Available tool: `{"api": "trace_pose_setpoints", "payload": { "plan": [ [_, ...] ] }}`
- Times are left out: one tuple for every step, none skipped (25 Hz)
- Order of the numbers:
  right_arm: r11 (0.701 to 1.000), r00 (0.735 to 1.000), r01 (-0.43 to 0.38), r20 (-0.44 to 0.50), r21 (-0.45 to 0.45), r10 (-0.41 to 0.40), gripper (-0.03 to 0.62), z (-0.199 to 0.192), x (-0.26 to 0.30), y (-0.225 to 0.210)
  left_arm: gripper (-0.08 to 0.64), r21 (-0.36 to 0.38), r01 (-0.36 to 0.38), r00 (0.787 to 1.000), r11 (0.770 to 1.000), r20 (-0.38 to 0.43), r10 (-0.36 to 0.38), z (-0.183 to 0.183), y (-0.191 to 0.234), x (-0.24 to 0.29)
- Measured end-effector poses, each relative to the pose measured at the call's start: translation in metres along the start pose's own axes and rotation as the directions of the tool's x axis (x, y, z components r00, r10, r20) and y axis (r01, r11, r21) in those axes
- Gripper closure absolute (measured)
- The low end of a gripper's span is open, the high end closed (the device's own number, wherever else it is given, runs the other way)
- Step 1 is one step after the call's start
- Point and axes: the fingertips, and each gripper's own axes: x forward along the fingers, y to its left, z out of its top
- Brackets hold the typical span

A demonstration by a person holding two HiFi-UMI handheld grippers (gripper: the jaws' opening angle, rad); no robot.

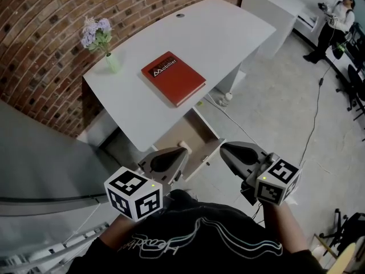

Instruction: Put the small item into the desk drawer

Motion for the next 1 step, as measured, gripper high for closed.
{"api": "trace_pose_setpoints", "payload": {
  "plan": [
    [1.0,1.0,-0.002,-0.002,0.003,0.002,0.54,-0.0003,0.0002,-0.0006,0.538,-0.001,0.0,1.0,1.0,-0.002,0.0,-0.0006,0.0001,0.0017]
  ]
}}
